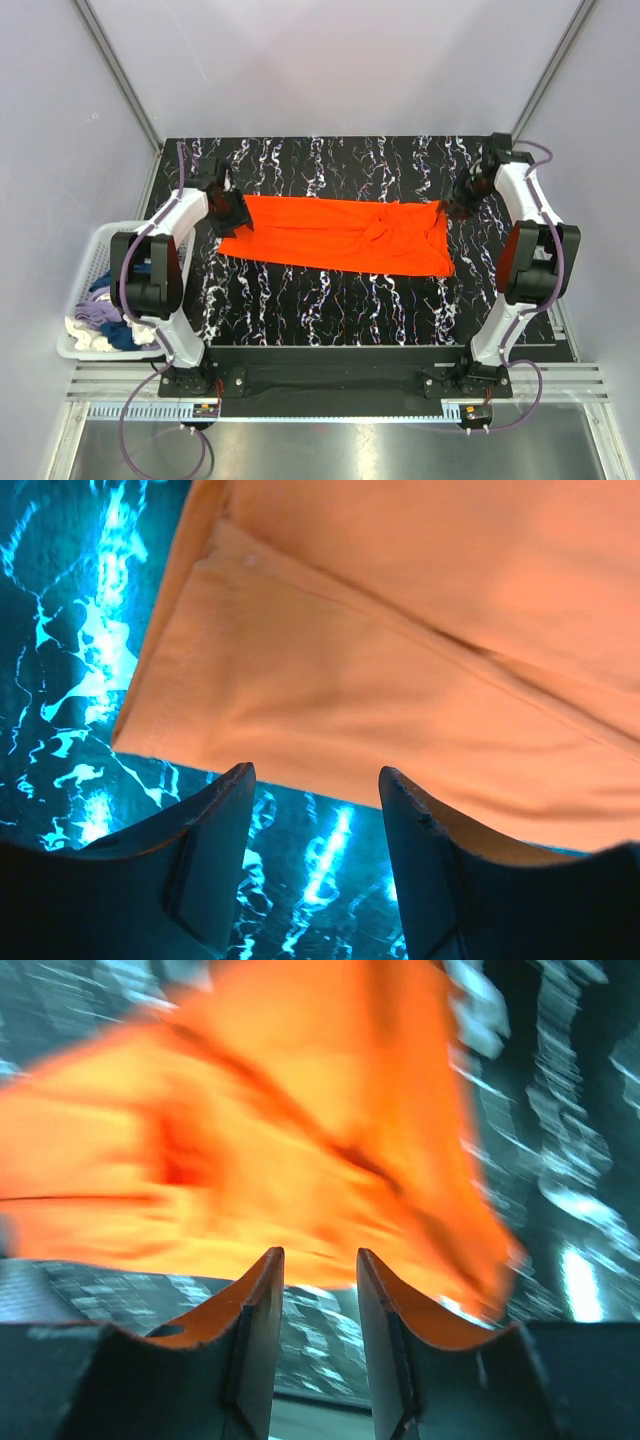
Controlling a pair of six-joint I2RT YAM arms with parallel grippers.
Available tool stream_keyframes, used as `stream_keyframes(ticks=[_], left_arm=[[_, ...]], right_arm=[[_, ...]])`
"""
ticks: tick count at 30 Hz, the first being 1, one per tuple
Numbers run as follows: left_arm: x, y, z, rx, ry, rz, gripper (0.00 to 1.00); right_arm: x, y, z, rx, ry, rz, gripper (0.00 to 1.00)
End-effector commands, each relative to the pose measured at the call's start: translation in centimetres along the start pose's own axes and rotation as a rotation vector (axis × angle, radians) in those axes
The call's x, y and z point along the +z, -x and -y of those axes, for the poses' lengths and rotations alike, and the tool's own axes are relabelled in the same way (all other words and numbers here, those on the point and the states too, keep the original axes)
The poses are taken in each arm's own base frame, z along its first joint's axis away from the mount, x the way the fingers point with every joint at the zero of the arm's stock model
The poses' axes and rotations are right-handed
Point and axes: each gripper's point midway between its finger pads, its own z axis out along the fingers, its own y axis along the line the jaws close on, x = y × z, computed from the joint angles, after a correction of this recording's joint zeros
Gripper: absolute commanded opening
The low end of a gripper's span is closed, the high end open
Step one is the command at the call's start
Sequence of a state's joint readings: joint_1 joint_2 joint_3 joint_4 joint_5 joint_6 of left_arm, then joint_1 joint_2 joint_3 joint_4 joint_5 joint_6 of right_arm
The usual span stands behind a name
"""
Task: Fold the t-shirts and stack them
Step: Fold the tshirt
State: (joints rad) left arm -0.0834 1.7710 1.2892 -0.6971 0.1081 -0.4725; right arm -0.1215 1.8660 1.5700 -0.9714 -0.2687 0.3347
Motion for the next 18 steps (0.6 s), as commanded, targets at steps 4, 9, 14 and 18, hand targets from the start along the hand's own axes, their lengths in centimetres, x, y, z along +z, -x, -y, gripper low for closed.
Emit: stream_keyframes(ticks=[4,9,14,18], left_arm=[[-4.1,2.6,3.6,0.011,-0.17,0.153,0.57],[-5.7,1.5,4.4,0.009,-0.244,0.163,0.56],[-7.0,0.0,4.1,0.012,-0.264,0.162,0.56],[-7.9,-0.7,3.8,0.018,-0.267,0.172,0.56]], right_arm=[[0.3,2.0,-11.3,-0.001,0.319,-0.004,0.45],[3.7,0.1,-15.3,-0.031,0.329,-0.083,0.48],[6.4,-2.3,-15.5,-0.025,0.282,-0.136,0.48],[7.7,-3.5,-15.2,-0.029,0.255,-0.155,0.48]])
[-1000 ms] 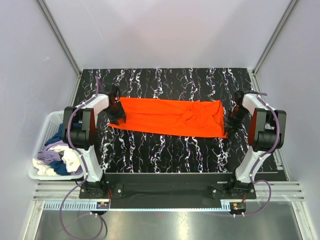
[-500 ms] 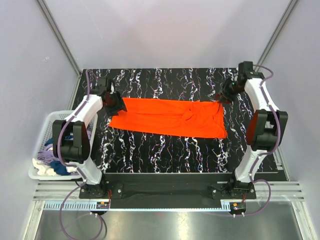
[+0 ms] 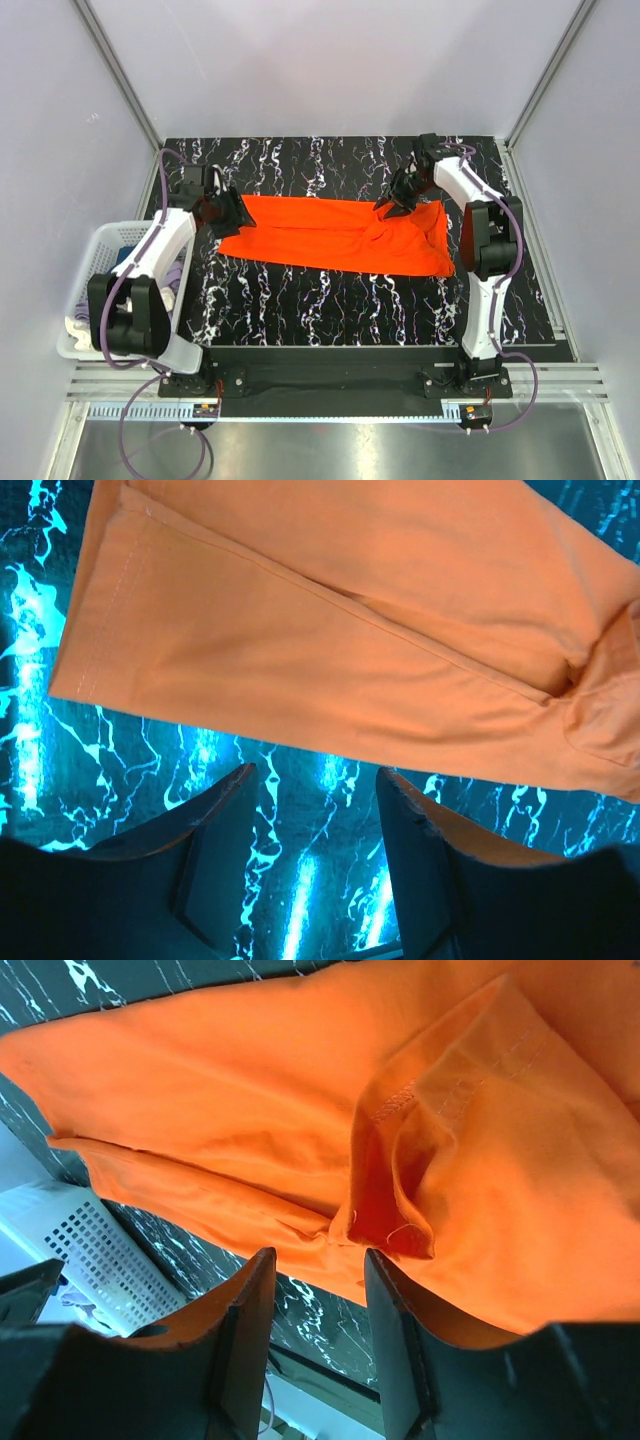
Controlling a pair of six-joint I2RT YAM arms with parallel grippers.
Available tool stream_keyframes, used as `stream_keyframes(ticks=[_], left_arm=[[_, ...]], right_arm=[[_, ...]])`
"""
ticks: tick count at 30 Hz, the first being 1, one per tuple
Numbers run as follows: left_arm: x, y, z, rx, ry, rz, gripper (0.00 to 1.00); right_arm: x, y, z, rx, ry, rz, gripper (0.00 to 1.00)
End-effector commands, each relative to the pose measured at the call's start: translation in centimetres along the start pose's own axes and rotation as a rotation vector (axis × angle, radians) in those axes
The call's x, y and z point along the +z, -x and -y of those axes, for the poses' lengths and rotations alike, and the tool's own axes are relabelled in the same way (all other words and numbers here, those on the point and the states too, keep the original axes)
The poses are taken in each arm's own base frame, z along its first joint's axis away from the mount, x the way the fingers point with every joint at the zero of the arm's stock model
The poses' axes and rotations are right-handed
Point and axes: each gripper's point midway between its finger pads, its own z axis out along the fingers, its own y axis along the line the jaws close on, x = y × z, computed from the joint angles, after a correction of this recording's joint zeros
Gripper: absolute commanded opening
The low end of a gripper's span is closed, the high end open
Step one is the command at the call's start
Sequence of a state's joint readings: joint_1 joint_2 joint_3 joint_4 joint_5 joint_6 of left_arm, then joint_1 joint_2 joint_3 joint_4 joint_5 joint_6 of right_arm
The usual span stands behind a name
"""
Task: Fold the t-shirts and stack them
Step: Fold the tshirt
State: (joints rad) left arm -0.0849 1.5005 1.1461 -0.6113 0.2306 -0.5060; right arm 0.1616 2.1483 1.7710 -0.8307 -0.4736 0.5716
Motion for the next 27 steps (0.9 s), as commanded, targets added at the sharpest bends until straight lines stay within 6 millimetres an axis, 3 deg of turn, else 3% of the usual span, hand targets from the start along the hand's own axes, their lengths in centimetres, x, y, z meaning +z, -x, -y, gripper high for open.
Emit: stream_keyframes(ticks=[1,8,13,17,19,23,27], left_arm=[[-1.7,0.2,1.3,0.014,-0.06,0.042,0.56],[-1.9,-0.3,1.1,0.007,-0.069,0.044,0.56],[-1.8,-0.5,1.1,0.004,-0.068,0.039,0.56],[-2.0,-0.4,1.1,0.008,-0.067,0.045,0.56],[-2.0,-0.5,1.0,0.008,-0.061,0.043,0.56],[-1.7,-0.7,0.7,0.005,-0.054,0.034,0.56],[-1.5,-0.7,0.7,0.005,-0.057,0.029,0.56]], right_arm=[[0.1,0.3,-0.7,-0.003,0.01,0.027,0.48],[1.7,-0.3,0.9,-0.04,-0.057,0.004,0.47],[3.2,-0.2,0.5,-0.128,-0.068,0.003,0.45],[3.7,0.1,-0.3,-0.151,-0.064,-0.002,0.37],[4.2,-0.1,-0.8,-0.153,-0.059,-0.008,0.28],[4.4,0.3,-2.9,-0.163,-0.027,0.012,0.2],[5.3,1.1,-3.9,-0.16,-0.013,0.01,0.25]])
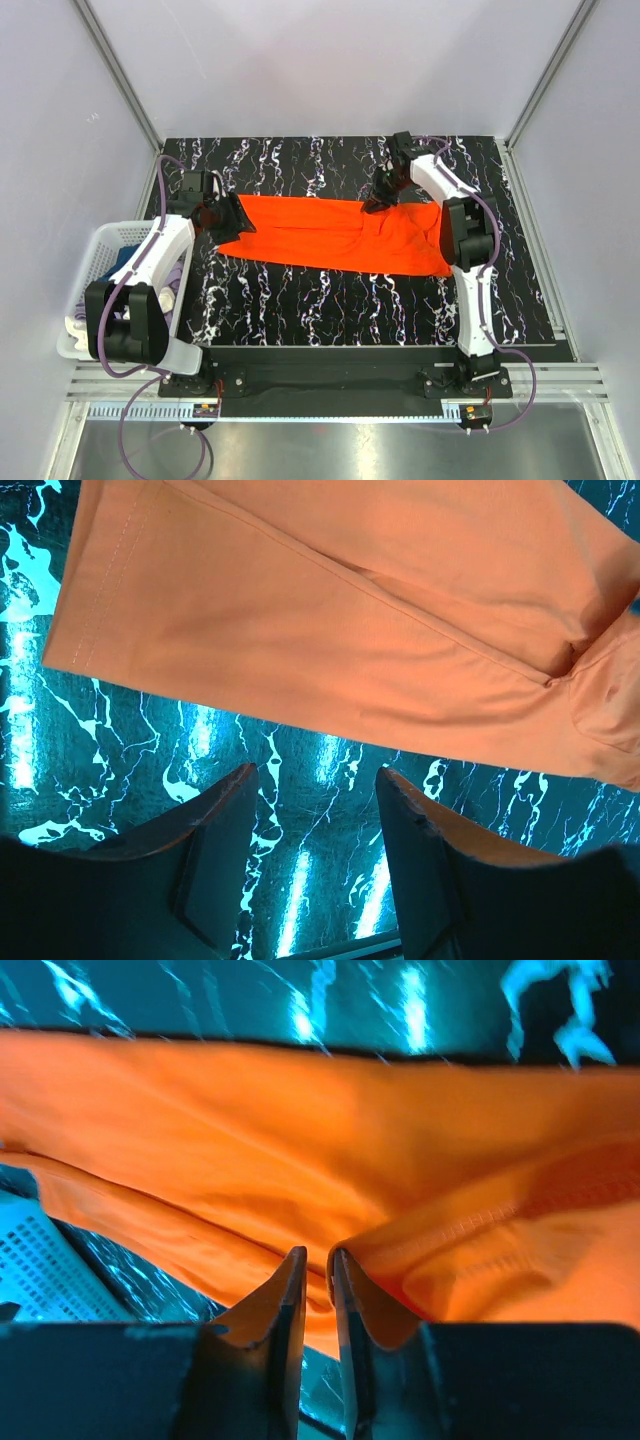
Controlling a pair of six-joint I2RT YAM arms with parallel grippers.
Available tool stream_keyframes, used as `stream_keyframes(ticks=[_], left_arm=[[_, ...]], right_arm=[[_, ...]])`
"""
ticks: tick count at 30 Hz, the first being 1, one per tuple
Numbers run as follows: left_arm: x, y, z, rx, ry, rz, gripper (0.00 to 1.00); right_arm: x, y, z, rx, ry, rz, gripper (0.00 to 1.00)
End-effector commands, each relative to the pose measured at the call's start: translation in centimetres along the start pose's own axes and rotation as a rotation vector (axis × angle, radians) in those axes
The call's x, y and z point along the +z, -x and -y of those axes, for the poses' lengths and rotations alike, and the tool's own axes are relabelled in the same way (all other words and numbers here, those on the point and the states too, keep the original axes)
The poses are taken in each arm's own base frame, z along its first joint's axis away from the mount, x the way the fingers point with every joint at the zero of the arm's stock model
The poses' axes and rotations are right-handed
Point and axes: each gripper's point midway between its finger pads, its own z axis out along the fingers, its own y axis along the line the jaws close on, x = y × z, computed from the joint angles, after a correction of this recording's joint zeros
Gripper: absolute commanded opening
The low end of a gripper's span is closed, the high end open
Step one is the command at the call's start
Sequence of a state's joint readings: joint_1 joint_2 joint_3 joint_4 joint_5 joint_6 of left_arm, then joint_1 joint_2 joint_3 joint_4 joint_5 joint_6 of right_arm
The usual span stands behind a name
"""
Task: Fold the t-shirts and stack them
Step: Fold the tshirt
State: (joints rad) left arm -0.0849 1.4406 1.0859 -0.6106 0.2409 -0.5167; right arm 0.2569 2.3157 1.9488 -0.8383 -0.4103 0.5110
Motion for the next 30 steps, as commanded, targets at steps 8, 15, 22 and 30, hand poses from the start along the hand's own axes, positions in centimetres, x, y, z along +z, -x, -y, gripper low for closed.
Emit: stream_keyframes(ticks=[8,15,22,30], left_arm=[[-0.6,0.2,1.0,0.02,-0.047,0.011,0.56],[-0.3,0.3,1.2,0.02,-0.059,0.004,0.56],[-0.2,0.3,1.6,0.057,-0.075,0.009,0.55],[2.5,0.9,12.2,0.349,-0.21,0.142,0.58]], right_arm=[[2.1,2.2,-2.9,-0.03,0.081,-0.012,0.3],[-1.9,4.3,-4.1,-0.183,0.032,0.059,0.45],[-6.5,4.4,0.4,-0.137,-0.255,0.172,0.46],[-7.6,6.1,5.6,-0.134,-0.444,0.206,0.48]])
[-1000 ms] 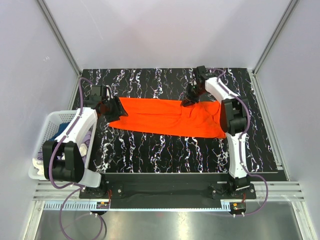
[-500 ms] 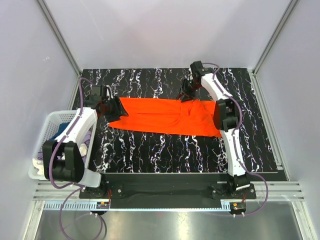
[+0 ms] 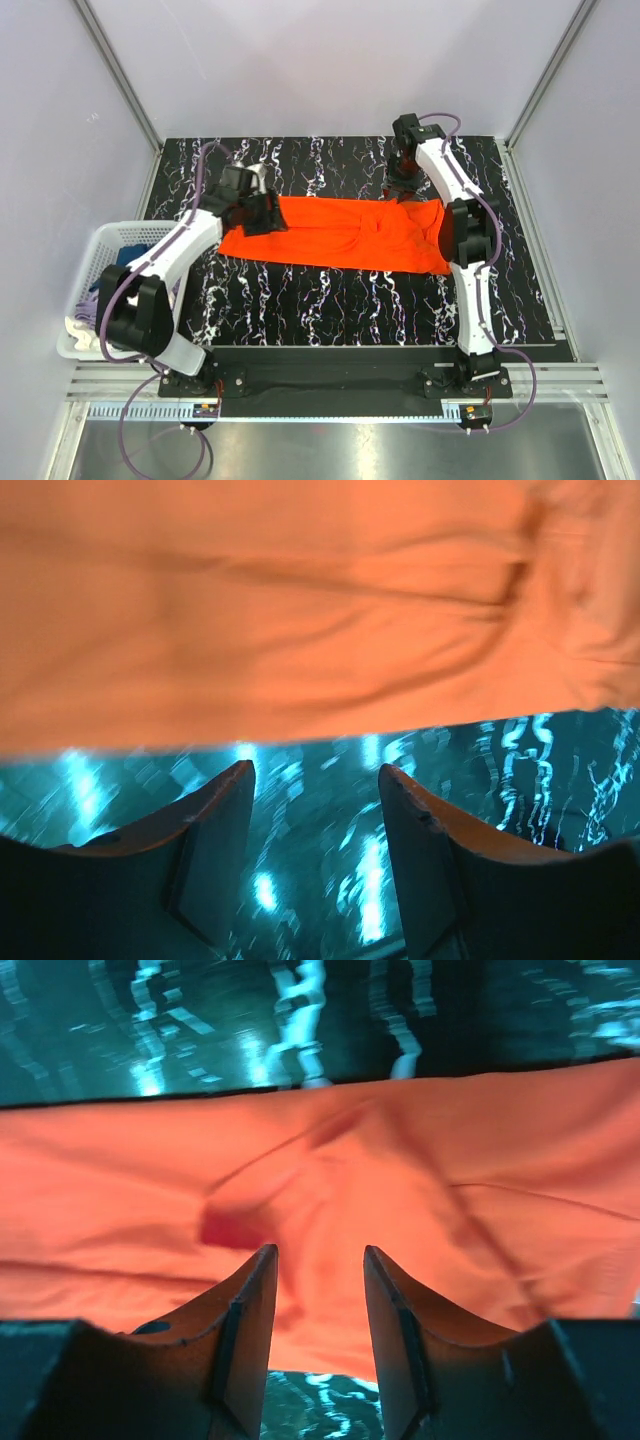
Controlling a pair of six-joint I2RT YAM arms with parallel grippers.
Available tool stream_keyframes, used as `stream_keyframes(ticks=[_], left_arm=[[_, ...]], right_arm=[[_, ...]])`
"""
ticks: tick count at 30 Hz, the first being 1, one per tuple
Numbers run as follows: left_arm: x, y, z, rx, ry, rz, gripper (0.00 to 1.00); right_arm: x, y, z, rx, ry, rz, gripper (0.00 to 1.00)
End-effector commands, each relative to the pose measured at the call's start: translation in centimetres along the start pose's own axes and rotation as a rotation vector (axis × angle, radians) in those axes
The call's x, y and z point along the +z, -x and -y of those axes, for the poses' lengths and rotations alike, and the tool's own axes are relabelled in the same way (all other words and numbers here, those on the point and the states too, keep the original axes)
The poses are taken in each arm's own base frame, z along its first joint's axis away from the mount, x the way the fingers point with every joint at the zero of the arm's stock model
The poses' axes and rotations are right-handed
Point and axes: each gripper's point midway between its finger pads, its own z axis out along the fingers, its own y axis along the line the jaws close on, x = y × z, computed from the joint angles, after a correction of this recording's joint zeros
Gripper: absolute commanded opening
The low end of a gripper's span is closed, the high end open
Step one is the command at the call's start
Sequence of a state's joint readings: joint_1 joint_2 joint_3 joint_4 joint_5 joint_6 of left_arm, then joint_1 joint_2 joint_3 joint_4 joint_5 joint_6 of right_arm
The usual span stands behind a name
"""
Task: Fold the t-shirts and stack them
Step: Fold the tshirt
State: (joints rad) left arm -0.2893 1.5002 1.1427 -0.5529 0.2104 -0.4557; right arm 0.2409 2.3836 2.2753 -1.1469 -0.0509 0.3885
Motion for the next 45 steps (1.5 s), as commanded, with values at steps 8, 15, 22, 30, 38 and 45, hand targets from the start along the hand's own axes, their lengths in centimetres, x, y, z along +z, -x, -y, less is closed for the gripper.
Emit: stream_keyframes(ticks=[8,15,22,30,38,45], left_arm=[[8.9,6.1,17.5,0.255,-0.374,0.242,0.55],[14.3,5.3,21.9,0.294,-0.443,0.242,0.57],[17.6,3.9,22.1,0.319,-0.446,0.193,0.58],[18.9,2.8,21.6,0.308,-0.431,0.152,0.57],[19.7,1.3,21.0,0.29,-0.417,0.1,0.57],[20.3,1.3,21.1,0.285,-0.413,0.096,0.52]], right_arm=[[-2.5,4.3,3.5,-0.131,0.038,0.185,0.53],[-3.0,4.2,2.0,-0.23,0.279,0.195,0.6],[-2.0,4.1,0.7,-0.261,0.418,0.172,0.61],[0.4,4.3,0.7,-0.256,0.432,0.138,0.61],[1.8,3.2,1.0,-0.247,0.44,0.088,0.56],[2.4,2.5,1.2,-0.25,0.442,0.071,0.49]])
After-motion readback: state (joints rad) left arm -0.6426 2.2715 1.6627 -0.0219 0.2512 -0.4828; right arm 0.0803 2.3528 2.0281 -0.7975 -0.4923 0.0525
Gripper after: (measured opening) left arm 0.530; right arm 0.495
